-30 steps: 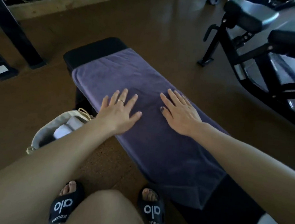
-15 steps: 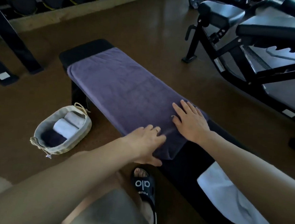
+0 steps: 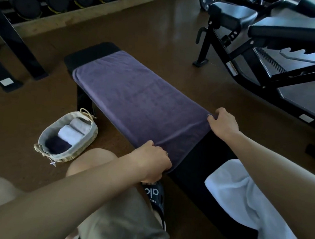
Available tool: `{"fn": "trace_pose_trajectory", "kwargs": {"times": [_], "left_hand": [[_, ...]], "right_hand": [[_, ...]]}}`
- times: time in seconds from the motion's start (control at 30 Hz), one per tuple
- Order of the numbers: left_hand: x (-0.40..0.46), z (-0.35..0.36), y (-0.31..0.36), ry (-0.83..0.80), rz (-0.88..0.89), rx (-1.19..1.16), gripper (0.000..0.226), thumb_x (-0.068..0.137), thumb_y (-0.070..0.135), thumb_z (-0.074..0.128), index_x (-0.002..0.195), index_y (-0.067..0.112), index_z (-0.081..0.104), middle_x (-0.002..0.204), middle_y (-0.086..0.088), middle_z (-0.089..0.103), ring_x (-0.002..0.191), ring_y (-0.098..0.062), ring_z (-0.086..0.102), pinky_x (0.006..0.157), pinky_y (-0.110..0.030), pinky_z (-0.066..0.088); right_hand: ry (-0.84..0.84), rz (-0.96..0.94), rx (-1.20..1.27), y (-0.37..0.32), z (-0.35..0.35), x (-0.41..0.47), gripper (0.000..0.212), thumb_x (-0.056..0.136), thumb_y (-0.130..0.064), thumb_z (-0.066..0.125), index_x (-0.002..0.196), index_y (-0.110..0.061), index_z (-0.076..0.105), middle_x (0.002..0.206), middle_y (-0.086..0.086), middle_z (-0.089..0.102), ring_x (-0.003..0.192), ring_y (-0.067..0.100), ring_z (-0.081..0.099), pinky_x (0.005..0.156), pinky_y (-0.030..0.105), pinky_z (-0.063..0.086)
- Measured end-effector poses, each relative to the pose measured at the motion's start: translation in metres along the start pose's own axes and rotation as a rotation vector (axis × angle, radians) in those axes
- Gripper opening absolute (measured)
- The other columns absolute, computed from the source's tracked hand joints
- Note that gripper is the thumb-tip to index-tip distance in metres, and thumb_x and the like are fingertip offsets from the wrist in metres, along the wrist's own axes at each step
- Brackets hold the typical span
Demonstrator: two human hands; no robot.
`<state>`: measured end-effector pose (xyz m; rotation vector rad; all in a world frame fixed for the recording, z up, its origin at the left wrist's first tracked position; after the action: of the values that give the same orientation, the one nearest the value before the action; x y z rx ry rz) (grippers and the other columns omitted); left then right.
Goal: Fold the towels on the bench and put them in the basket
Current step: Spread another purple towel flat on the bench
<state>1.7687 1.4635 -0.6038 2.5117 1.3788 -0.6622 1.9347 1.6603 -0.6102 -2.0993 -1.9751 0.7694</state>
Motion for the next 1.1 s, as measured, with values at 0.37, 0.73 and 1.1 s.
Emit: {"fn": "trace_pose_trajectory", "kwargs": {"times": [0.37,0.73,1.1], "left_hand": [[0.000,-0.020,-0.005,-0.021,-0.028,-0.389,0.012,0.097,0.033,0.056,0.093,0.024,0.064,0.093,0.006,0.065,0.083,-0.018,0.064,0.075,-0.040,0.057],[0.030,0.028,-0.053,-0.046,-0.336,-0.243,0.105,0.088,0.086,0.031,0.158,0.031,-0.025,0.162,-0.007,-0.038,0.151,-0.031,-0.031,0.121,-0.064,-0.008],[0.052,0.021,-0.052,0.055,-0.285,-0.181,0.100,0.085,0.089,0.025,0.154,0.039,-0.027,0.163,-0.001,-0.036,0.151,-0.026,-0.032,0.120,-0.065,-0.010]], "right_hand": [[0.243,-0.212,-0.325,-0.030,-0.019,-0.019,0.054,0.095,-0.015,0.060,0.145,-0.011,0.042,0.138,0.020,0.051,0.123,0.036,0.053,0.102,0.048,0.044],[-0.047,-0.339,-0.480,-0.033,0.051,-0.026,0.062,0.109,-0.051,0.012,0.166,-0.026,0.001,0.173,0.005,0.000,0.160,0.025,0.000,0.129,0.043,0.002],[-0.020,-0.390,-0.436,-0.047,0.059,-0.030,0.059,0.111,-0.044,0.016,0.165,-0.026,0.005,0.173,0.003,0.001,0.159,0.023,-0.001,0.129,0.044,0.002]]}}
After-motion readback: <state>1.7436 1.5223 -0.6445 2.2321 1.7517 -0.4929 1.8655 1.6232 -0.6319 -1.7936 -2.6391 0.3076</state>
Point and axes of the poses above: each hand's wrist, its own x-axis towards the middle knuckle, its own z-axis out of the palm, y = z × x, the point moved 9 cm from there along x, towards the middle knuckle
